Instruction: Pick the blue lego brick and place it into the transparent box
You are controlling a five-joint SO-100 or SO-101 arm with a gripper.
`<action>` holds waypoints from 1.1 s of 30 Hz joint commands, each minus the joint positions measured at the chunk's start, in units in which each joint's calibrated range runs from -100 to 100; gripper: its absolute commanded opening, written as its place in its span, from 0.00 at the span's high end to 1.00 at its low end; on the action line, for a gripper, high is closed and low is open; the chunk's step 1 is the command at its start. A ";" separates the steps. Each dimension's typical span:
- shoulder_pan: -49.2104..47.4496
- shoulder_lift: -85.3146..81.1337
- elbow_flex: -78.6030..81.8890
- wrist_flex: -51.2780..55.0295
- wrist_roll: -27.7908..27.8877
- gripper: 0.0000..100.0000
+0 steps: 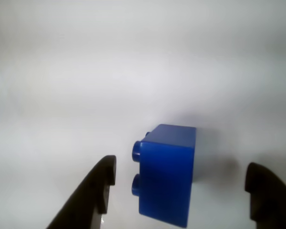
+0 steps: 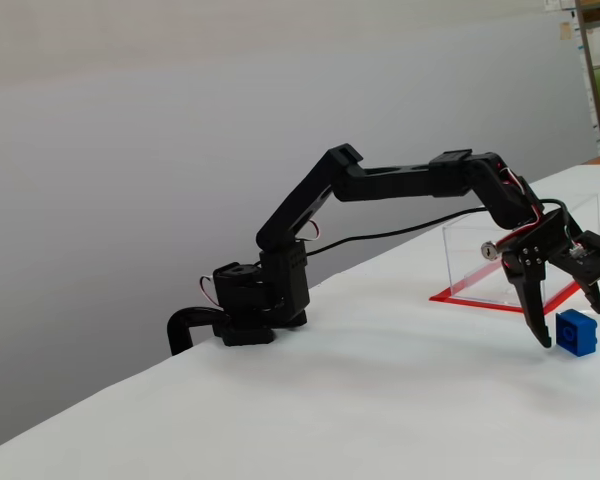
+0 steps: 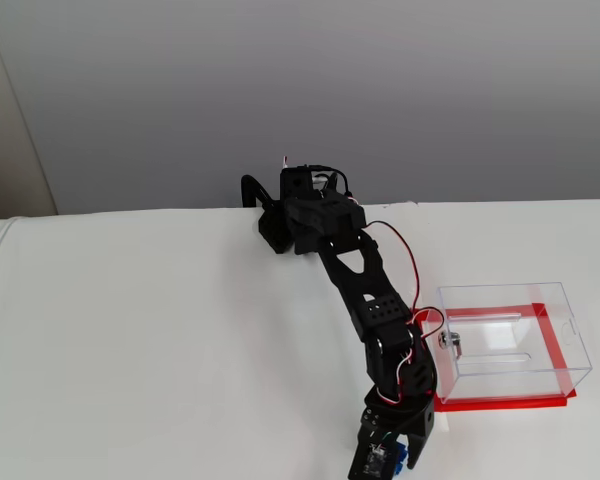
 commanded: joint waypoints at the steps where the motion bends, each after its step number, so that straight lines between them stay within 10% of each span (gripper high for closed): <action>1: -0.13 -1.11 -3.46 -0.55 -0.40 0.70; 33: -1.02 0.00 -3.10 -0.29 -2.07 0.83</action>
